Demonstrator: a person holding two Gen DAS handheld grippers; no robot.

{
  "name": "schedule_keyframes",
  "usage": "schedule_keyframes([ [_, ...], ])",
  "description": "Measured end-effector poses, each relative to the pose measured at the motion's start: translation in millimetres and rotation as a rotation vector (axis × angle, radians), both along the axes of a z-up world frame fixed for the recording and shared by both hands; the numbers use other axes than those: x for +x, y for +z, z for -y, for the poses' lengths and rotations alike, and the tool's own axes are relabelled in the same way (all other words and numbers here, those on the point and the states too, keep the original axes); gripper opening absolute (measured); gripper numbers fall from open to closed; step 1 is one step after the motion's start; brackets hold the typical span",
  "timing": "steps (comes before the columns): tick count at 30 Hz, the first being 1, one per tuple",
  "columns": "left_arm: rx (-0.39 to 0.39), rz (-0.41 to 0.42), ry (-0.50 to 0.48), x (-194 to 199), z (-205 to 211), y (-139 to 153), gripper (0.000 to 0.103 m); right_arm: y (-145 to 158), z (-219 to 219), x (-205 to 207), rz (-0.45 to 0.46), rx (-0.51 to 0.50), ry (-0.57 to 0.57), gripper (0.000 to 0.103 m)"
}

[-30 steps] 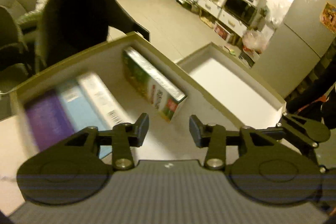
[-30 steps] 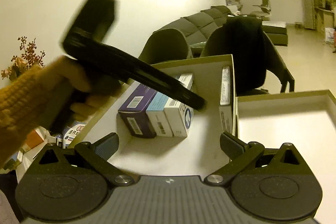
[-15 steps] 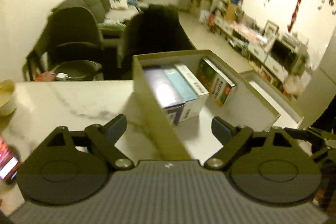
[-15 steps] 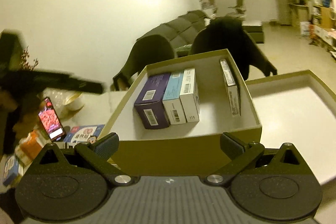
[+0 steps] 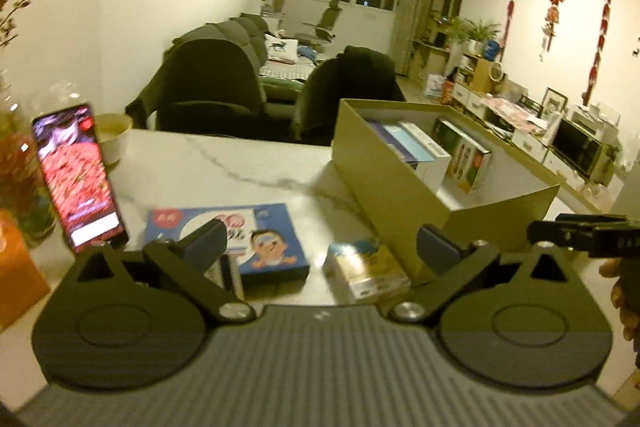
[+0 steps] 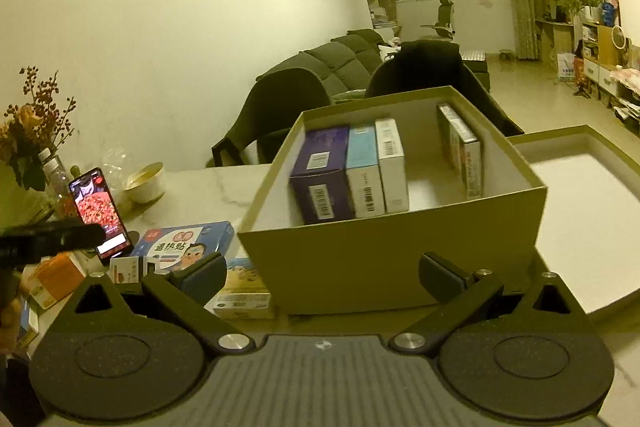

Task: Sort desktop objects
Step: 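Withdraw the left tool from the lid back over the table, then move the right tool toward the long white medicine box on the table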

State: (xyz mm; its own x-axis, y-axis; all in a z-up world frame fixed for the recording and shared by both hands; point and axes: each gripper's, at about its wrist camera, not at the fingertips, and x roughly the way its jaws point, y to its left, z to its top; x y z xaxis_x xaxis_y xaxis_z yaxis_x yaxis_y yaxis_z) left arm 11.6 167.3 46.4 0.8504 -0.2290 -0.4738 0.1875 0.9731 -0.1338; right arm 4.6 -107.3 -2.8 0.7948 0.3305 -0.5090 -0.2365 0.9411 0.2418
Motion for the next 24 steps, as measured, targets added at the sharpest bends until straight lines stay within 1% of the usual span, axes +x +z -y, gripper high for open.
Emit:
schedule_keyframes([
  [4, 0.001, 0.012, 0.04, -20, -10, -9, 0.103, -4, -11, -4, 0.009, -0.014, -0.011, 0.103],
  [7, -0.035, -0.014, 0.059, -28, -15, -18, 0.103, -8, -14, -5, 0.011, -0.005, -0.032, 0.103],
  [10, -0.066, -0.039, 0.075, -35, -21, -23, 0.103, -13, -15, -3, -0.008, 0.024, -0.06, 0.103],
  [14, -0.05, -0.045, 0.123, -45, -26, -26, 0.103, -20, -17, -2, -0.024, 0.058, -0.063, 0.103],
  [20, -0.049, -0.041, 0.199, -58, -30, -32, 0.103, -26, -27, -2, -0.035, 0.043, -0.04, 0.103],
  [24, -0.046, -0.063, 0.228, -57, -31, -41, 0.103, -28, -35, -4, -0.032, 0.024, -0.027, 0.103],
])
